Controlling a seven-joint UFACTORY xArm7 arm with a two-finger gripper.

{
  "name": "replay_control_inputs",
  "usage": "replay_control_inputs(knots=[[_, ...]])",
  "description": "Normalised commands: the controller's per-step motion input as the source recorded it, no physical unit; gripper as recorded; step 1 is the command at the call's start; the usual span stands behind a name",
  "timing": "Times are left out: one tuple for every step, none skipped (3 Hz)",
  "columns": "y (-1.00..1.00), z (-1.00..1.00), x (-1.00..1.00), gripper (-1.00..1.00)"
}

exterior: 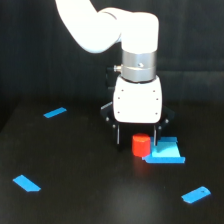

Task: Pick up the red object from the table

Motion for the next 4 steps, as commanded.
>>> replay_control_inputs(knots=[[0.05,-0.01,0.20,0.28],[-0.02,-0.15,0.05,-0.22],[0.02,-0.11,-0.07,-0.91],[0.20,-0.02,-0.04,-1.00]])
